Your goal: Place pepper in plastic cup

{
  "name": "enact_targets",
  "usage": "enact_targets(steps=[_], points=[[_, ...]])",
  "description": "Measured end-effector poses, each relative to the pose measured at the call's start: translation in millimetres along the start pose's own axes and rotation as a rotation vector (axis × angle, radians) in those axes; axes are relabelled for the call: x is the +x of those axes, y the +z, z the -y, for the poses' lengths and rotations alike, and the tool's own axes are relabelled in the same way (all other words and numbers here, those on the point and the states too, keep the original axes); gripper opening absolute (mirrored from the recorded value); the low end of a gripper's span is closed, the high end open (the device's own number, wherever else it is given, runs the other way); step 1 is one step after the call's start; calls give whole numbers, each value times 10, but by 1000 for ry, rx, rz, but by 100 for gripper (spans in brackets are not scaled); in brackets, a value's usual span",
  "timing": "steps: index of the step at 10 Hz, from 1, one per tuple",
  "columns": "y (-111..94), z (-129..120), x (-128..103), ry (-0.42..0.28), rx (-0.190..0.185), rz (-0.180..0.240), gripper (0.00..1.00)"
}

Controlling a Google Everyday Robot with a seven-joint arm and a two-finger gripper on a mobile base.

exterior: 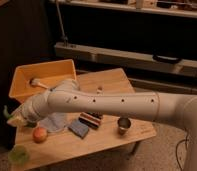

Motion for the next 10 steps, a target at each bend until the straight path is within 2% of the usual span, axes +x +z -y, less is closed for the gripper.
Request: enact_targets(steps=[5, 8, 10], points=[[16, -2, -4, -8, -7, 4, 0], [382, -215, -65, -50, -153, 51, 0], [768, -598, -132, -78, -278, 97, 0]])
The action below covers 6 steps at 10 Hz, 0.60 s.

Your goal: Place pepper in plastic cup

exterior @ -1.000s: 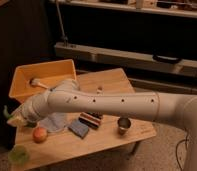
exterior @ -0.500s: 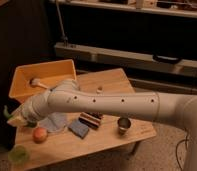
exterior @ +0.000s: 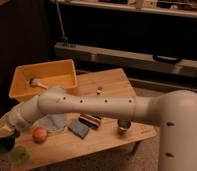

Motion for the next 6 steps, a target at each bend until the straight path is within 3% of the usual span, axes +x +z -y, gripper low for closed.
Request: enact_targets(steps=[2, 4, 6], points=[[322, -215, 21, -9, -76, 14, 0], [467, -331, 159, 7, -106, 12, 0], [505, -288, 421, 35, -123, 1, 0]])
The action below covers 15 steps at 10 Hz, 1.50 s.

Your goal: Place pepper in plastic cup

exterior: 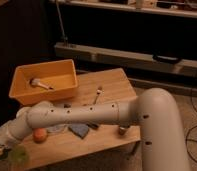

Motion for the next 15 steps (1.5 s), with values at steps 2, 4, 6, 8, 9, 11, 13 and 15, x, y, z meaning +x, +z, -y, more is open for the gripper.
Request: enact_targets(steps=[2, 4, 6, 8, 9, 11, 13, 15], points=[[-56, 90, 143, 17, -2, -3, 0], [-221, 232, 209, 39, 9, 4, 5], [-215, 265, 224, 49, -7, -3, 22], [-118, 256, 274, 60, -30, -17, 45], [-83, 248, 290, 62, -39, -25, 55], [-37, 238, 321, 65, -51, -36, 74], [-34, 237, 362, 71, -51, -52, 80], [-46, 244, 387, 79, -44, -73, 80]])
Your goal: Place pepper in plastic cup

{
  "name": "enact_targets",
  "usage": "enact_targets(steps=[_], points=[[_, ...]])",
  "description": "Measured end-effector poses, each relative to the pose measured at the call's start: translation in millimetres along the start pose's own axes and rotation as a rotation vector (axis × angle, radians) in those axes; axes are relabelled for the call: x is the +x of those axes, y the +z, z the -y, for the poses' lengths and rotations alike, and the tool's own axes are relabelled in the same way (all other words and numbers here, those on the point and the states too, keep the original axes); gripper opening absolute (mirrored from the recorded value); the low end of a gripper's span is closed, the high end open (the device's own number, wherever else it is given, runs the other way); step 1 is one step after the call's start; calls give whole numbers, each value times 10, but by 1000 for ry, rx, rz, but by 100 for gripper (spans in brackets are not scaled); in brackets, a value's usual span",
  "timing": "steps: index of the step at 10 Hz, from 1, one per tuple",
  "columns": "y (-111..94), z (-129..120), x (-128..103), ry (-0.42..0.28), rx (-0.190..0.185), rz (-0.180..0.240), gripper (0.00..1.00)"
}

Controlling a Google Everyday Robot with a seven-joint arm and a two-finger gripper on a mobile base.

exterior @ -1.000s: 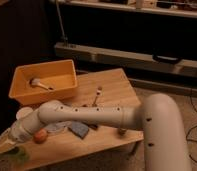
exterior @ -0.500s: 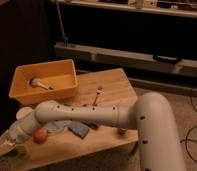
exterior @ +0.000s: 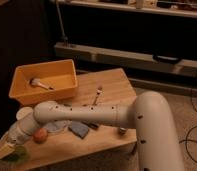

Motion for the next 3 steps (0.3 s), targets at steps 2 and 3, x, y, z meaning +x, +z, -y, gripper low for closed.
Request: enact_targets(steps=[2, 3], points=[[-33, 19, 48, 24, 12, -3, 80], [-58, 25, 67, 26, 25, 2, 80]])
